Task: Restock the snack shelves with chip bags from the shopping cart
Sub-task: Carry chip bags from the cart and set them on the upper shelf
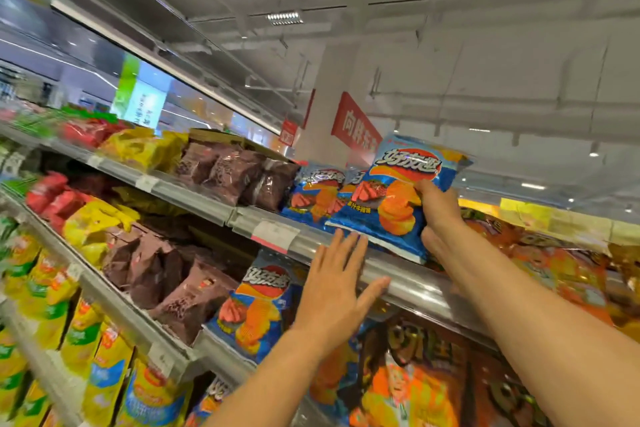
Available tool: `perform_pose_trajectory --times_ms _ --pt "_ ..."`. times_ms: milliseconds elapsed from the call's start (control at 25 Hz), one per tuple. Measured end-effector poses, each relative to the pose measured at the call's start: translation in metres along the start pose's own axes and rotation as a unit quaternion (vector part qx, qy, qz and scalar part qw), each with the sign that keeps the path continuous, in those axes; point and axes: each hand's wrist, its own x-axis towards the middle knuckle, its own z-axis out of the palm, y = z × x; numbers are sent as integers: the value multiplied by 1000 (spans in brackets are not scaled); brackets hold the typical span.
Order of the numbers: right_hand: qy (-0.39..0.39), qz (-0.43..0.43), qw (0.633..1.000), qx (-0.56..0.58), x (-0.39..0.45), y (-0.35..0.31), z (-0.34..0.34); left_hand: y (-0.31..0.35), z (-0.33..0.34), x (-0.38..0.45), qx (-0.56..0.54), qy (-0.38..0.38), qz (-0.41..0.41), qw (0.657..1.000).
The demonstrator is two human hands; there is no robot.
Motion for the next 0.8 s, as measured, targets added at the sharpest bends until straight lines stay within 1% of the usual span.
perform_pose_trajectory --times_ms 80,120,160,240,320,400,480,560,720,800 --pt "30 20 999 -12 8 18 13 0 1 -1 -4 4 -6 1000" --pt "33 34 999 -27 10 27 18 1 1 -1 -7 6 -7 1000" --pt "16 55 997 -42 12 34 21 1 1 -1 -11 7 -8 1000" --pt "-45 97 993 -57 17 43 27 1 2 -1 -12 14 -5 1000" --pt "-76 106 989 -72 19 41 30 0 3 -2 -13 19 -3 1000" --pt "-83 95 984 -123 18 38 29 0 5 -2 -14 25 -1 1000" --pt "-109 84 976 -166 15 37 28 1 5 -2 -14 24 -2 1000" --pt "-124 94 970 -185 10 34 26 0 5 -2 -18 23 -5 1000" --pt "-126 131 956 -229 2 26 20 0 5 -2 -16 21 -7 1000" --pt "-124 144 954 -232 -4 22 16 -1 4 -1 -12 8 -11 1000"
